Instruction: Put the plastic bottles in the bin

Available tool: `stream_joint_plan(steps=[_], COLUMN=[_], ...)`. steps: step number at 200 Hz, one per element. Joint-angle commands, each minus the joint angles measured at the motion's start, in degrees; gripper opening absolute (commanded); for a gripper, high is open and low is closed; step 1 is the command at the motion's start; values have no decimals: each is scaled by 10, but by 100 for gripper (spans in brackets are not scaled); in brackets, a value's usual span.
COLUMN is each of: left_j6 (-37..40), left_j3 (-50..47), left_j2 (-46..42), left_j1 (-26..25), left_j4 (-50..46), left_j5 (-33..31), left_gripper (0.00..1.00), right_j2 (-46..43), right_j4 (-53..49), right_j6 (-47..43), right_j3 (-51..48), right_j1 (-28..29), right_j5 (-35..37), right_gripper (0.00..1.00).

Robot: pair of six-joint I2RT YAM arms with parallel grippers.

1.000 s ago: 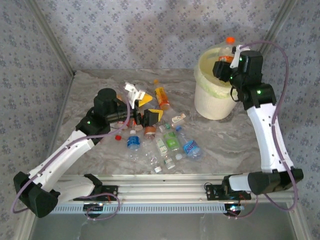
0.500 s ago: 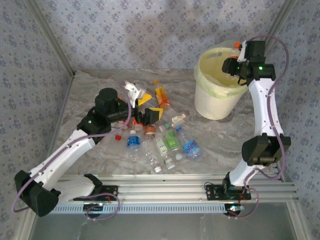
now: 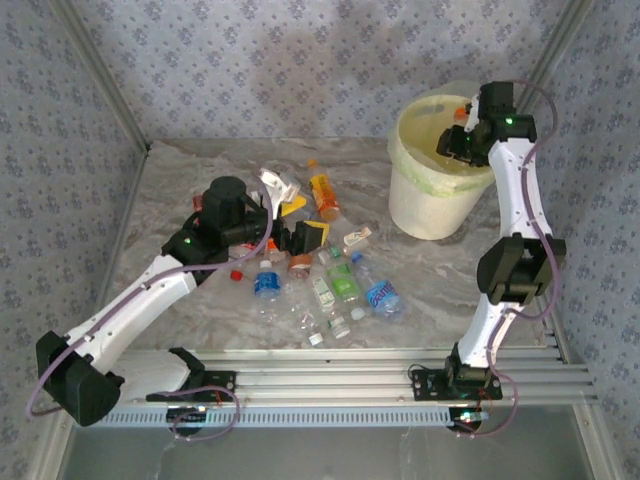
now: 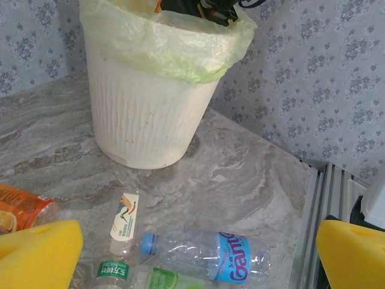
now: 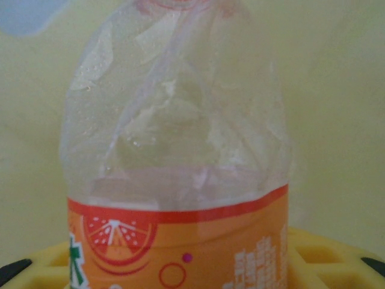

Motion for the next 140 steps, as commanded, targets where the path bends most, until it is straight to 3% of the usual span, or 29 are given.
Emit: stream_joint_plan(steps=[1,140], left_j6=[14,20], left_j3=[31,43], left_j2=[3,14], left_j1=[-4,-12], left_j4=[-9,-27], left_j5=[-1,-1], left_gripper=[100,100], right_j2=[24,120], right_j4=[-44,-94], right_j6=[-7,-21], right_j3=[34,71], right_j1=[-4,21], right_j5=[-1,28], right_gripper=[45,46])
